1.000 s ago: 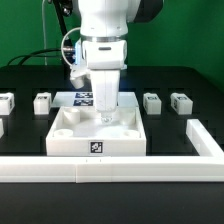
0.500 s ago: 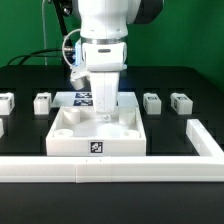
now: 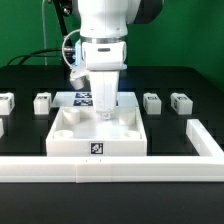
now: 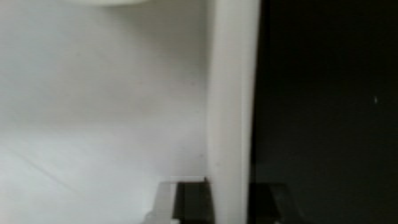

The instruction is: Assemble square table

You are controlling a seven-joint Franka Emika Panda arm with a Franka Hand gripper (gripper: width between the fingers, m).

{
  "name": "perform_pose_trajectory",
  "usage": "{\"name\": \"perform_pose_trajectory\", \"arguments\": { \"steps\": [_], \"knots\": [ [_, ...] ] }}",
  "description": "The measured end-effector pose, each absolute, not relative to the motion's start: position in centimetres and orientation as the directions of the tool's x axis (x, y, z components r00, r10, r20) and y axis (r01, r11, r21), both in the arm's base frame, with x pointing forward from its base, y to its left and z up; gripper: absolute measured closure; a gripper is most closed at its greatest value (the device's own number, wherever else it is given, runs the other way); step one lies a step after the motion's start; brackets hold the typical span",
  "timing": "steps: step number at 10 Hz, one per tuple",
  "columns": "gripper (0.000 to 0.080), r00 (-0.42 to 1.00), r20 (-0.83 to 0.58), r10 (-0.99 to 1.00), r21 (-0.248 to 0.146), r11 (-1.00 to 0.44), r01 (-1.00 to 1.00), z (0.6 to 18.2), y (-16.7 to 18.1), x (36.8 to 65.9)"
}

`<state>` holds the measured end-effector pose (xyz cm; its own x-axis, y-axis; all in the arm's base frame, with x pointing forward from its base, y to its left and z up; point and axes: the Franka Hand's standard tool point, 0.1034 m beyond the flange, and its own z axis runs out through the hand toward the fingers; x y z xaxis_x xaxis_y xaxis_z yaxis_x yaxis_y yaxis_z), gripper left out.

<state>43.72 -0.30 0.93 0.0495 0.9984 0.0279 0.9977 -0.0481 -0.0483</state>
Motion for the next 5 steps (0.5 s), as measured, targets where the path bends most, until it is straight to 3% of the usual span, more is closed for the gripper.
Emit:
{"name": "perform_pose_trajectory", "arguments": {
  "steps": [5],
  "knots": [
    [0.0739, 0.044, 0.034, 0.998, -0.04, -0.042, 0.998, 1.0, 1.0, 44.4]
  ]
}}
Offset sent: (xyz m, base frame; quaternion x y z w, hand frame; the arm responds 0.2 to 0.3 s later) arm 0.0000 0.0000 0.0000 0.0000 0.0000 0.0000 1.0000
